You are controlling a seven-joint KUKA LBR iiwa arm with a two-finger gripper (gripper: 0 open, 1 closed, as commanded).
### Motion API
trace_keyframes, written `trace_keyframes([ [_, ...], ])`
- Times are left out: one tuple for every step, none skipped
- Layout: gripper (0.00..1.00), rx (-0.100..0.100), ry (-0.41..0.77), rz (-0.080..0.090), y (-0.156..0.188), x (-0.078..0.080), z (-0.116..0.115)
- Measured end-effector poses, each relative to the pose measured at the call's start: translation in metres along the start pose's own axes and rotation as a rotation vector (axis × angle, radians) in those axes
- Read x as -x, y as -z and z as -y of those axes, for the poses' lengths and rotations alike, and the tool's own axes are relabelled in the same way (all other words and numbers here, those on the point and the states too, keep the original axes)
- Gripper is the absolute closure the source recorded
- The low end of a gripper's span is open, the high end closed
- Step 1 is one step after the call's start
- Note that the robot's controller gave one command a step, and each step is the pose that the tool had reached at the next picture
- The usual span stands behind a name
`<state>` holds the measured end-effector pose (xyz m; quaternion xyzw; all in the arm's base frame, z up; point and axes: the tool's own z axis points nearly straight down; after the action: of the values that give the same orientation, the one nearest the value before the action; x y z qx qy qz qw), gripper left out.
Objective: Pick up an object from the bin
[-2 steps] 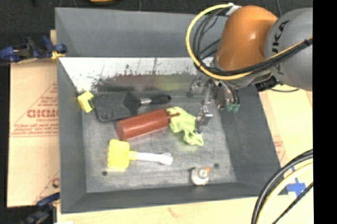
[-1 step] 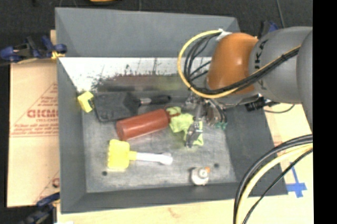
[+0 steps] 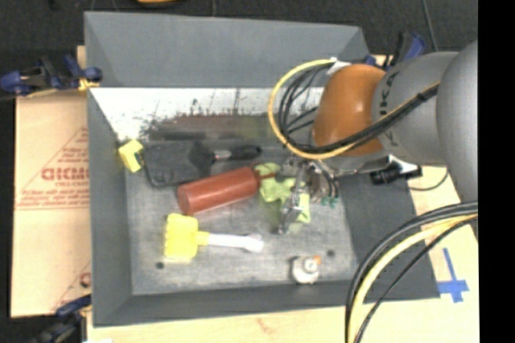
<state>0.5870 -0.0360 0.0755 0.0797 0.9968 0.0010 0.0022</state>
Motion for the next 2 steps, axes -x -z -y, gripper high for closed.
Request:
trace_keyframes([
  [0.0,-0.003,0.022,0.003,0.027,0.007,0.017],
  [0.0,-0.002,0.001,0.0,0.0,0.001,0.001],
])
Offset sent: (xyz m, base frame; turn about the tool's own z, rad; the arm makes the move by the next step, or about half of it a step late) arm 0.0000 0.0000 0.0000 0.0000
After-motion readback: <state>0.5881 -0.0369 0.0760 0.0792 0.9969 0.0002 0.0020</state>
